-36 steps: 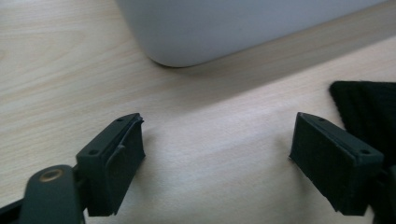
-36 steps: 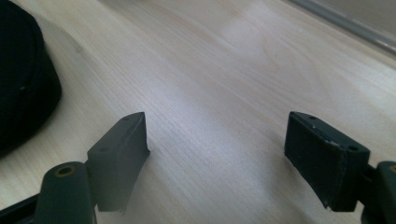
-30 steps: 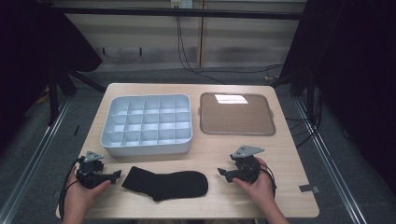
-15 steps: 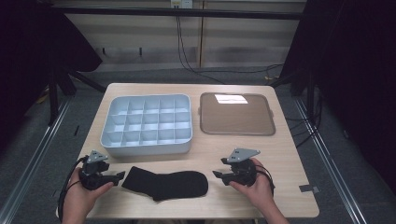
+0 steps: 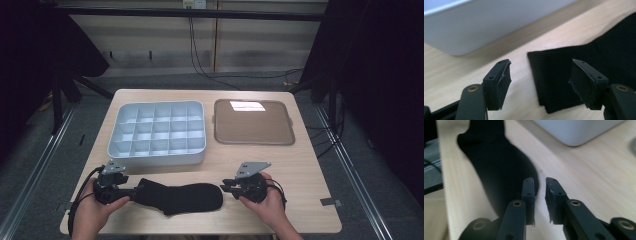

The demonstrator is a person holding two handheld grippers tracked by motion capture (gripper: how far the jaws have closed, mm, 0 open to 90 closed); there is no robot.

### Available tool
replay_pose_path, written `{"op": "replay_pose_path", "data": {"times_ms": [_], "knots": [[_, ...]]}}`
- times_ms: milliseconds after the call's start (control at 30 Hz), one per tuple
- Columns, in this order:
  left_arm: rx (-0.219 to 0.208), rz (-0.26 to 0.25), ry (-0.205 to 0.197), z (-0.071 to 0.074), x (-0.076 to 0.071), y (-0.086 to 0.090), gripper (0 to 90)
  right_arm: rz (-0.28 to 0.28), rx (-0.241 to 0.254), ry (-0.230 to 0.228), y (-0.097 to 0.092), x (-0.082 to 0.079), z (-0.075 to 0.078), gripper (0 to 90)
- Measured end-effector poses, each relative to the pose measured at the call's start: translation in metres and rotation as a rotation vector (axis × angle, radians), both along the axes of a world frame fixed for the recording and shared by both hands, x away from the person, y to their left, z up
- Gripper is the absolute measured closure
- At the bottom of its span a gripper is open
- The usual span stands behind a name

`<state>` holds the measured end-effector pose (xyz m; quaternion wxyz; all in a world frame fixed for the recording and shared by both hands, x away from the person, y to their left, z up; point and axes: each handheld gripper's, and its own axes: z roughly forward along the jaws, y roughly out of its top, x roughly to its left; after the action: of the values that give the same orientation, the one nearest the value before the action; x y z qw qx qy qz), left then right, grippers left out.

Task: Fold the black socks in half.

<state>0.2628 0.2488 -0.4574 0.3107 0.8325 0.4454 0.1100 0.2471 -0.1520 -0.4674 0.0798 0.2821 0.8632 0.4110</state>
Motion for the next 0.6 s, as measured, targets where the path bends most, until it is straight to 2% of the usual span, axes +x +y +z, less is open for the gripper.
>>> {"op": "replay_pose_path", "data": {"times_ms": [200,333,433,500,600], "knots": [[0.011,-0.008,0.028,-0.003,-0.004,-0.003,34.0,0.072,-0.025,0.023,0.019,-0.003,-0.007,84.7],[0.013,-0.004,0.047,-0.010,-0.003,-0.004,35.6,0.104,-0.057,0.019,0.028,-0.004,-0.010,87.2],[0.019,0.008,0.061,-0.010,-0.003,-0.004,40.0,0.115,-0.072,0.029,0.032,-0.005,-0.014,87.6],[0.038,0.015,0.048,-0.010,-0.003,-0.003,43.7,0.121,-0.081,0.031,0.033,-0.005,-0.016,87.8],[0.016,0.026,0.057,-0.011,-0.002,-0.003,48.7,0.131,-0.094,0.035,0.034,-0.005,-0.020,87.9]]}}
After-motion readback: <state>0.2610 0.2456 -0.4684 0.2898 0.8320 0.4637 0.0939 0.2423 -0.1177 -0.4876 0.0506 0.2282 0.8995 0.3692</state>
